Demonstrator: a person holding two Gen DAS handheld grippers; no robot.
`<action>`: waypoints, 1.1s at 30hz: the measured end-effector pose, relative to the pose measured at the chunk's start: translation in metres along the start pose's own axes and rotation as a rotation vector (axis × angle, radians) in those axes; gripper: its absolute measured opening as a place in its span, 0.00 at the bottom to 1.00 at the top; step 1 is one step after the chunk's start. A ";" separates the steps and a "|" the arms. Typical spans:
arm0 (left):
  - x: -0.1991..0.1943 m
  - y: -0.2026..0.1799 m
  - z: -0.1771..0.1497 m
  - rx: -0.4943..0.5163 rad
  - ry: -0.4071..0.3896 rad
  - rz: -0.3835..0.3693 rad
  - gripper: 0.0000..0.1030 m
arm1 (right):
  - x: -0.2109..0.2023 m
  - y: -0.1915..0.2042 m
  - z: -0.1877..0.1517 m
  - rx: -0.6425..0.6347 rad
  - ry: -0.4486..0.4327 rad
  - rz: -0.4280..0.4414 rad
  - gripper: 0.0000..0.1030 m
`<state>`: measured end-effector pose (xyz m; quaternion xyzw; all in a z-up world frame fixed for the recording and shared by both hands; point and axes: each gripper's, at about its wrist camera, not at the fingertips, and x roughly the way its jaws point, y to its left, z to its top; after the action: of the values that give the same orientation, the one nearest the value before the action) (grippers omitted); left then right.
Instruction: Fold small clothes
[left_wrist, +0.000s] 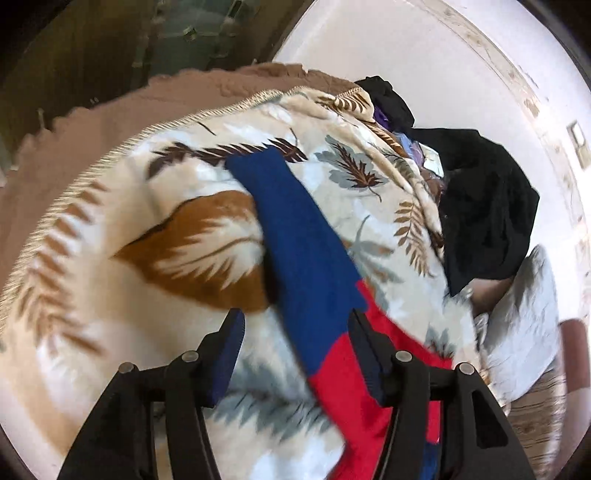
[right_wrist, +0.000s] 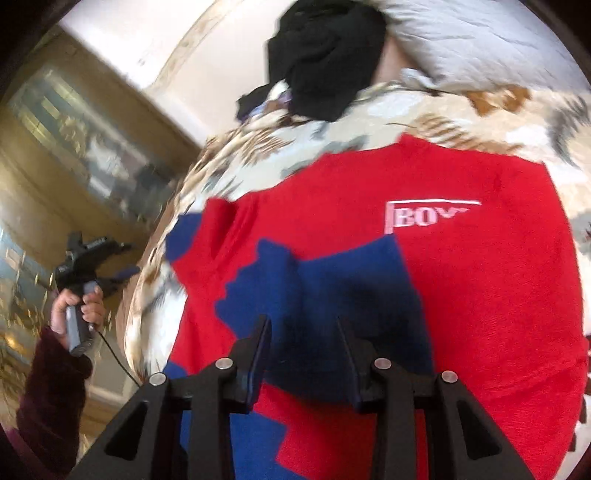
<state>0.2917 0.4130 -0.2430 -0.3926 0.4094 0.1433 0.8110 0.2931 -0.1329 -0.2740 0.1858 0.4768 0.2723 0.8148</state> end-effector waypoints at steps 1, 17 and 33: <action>0.008 0.001 0.006 -0.022 -0.002 -0.025 0.57 | 0.000 -0.007 0.001 0.026 0.002 -0.004 0.55; 0.061 0.015 0.031 -0.076 0.001 -0.051 0.53 | -0.007 -0.024 0.011 0.065 -0.050 -0.028 0.57; 0.061 -0.024 0.032 0.036 -0.061 -0.076 0.07 | -0.030 -0.038 0.011 0.057 -0.144 -0.140 0.38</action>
<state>0.3609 0.4164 -0.2671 -0.3888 0.3720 0.1169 0.8347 0.3006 -0.1817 -0.2697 0.1940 0.4363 0.1870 0.8585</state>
